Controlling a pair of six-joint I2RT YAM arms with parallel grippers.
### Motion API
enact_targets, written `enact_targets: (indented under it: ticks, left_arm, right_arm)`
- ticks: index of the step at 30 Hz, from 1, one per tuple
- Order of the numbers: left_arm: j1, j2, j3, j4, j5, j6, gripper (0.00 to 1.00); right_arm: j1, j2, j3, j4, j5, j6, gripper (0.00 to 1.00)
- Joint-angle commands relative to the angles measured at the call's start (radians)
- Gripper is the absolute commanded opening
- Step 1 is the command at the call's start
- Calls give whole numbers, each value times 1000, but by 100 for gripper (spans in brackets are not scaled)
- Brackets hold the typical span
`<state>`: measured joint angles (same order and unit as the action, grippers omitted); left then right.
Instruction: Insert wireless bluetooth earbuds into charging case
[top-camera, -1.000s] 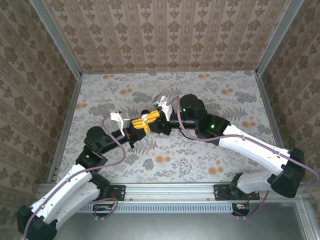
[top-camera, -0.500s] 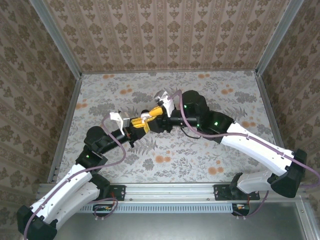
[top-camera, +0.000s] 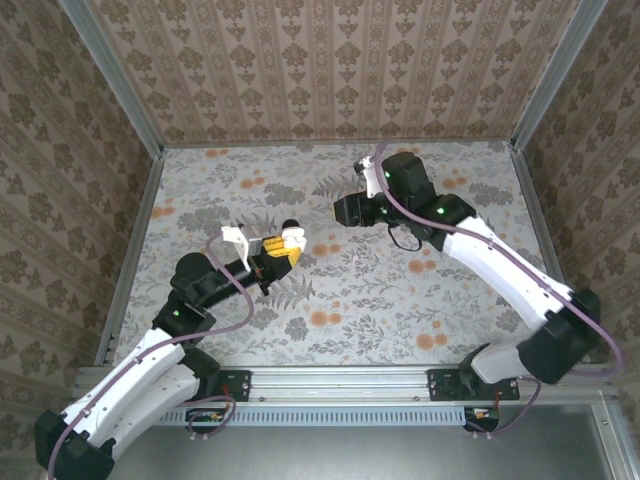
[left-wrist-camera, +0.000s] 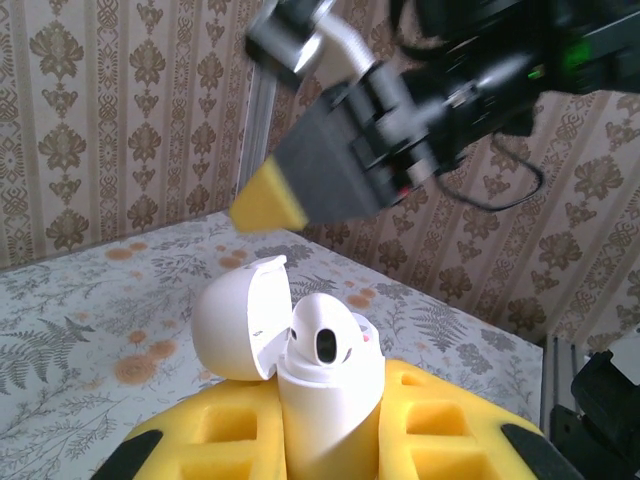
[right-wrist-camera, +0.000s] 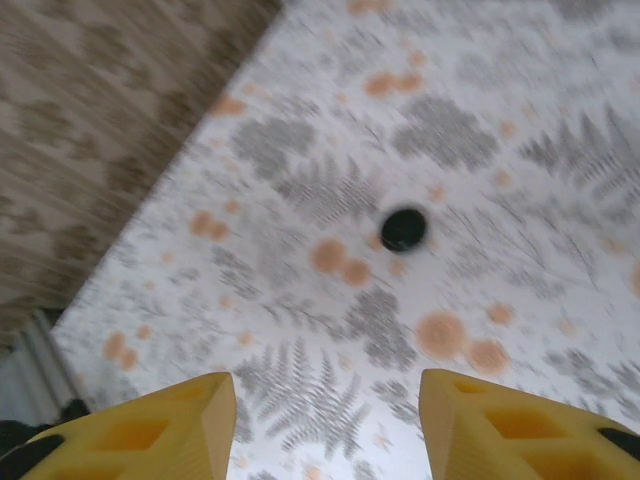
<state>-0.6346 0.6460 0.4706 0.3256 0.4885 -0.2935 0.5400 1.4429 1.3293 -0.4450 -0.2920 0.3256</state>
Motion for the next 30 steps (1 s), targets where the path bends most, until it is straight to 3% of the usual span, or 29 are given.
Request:
enact_targets:
  ticks: [1,13,30]
  left_arm:
    - [0,-1,-9,-3,-10,27,0]
    - [2,60,-14,5,-11,51,0]
    - [24,98,-21,26,4,59,0]
  right_arm:
    - [-50,105,-13,-133,-45,25,47]
    - [-72,441,65,-258,3,52,36]
    - [-60,572,108,-274,60,86,37]
